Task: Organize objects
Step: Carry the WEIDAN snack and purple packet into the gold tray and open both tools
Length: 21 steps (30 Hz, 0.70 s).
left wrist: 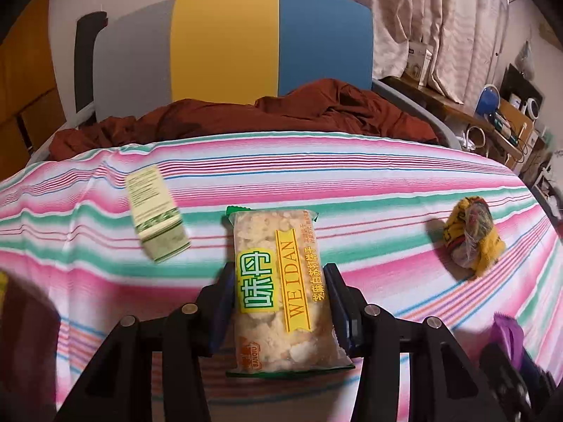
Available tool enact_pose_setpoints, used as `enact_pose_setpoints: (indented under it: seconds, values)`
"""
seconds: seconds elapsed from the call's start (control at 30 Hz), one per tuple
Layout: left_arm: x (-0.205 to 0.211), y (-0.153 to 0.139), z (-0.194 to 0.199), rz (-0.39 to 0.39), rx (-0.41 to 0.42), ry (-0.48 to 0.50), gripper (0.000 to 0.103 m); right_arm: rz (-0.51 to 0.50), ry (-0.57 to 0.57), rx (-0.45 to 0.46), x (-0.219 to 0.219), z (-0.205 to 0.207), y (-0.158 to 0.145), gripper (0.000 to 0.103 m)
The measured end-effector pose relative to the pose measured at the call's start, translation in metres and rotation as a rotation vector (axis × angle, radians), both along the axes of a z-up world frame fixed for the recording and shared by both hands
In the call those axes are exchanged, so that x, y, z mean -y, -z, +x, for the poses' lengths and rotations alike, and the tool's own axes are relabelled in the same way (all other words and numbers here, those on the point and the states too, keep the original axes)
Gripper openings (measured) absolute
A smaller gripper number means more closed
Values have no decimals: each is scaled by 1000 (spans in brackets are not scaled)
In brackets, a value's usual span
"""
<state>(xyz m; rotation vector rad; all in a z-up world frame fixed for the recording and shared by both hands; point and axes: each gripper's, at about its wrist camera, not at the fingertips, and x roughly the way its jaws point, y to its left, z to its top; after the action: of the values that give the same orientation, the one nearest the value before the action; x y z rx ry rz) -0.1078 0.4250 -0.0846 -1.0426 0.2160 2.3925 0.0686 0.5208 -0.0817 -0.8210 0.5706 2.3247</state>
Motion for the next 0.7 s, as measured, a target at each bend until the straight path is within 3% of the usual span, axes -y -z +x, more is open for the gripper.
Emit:
enact_pose_setpoints:
  seconds: [0.23,0.7]
  values:
    - [22,-14,40,29,-100,49,49,55,-13,-1,11,0,-6,41]
    - [93,-24,91,133,-107,51,49,153,-104,-5,64,3,-17,41]
